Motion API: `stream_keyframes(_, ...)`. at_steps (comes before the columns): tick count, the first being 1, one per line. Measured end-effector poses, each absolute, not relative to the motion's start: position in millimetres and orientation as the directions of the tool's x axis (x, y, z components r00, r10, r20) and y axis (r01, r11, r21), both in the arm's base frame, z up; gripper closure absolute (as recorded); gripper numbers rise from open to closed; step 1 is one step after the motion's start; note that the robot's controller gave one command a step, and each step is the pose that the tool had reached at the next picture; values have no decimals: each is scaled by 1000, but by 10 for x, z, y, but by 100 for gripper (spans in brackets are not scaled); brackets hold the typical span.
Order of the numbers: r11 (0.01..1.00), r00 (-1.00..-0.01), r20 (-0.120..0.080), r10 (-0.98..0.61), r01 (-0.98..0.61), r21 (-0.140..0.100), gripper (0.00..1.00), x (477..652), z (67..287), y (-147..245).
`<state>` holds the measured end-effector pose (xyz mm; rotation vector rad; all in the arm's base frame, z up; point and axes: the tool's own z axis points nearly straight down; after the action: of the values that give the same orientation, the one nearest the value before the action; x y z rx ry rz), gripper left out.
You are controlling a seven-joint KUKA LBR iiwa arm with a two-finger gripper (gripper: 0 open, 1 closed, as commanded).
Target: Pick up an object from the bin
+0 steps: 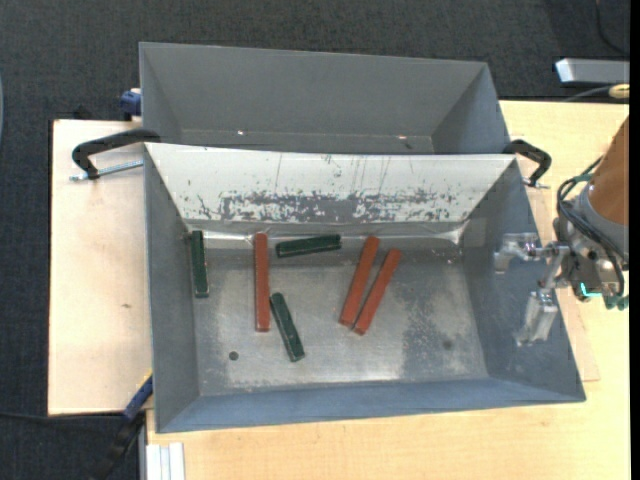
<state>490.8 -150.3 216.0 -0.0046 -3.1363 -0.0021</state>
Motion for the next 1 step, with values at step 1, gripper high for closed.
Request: stream_keyframes(1, 1000, -1000, -3, 0, 0, 0, 0, 4927, 2200, -1495)
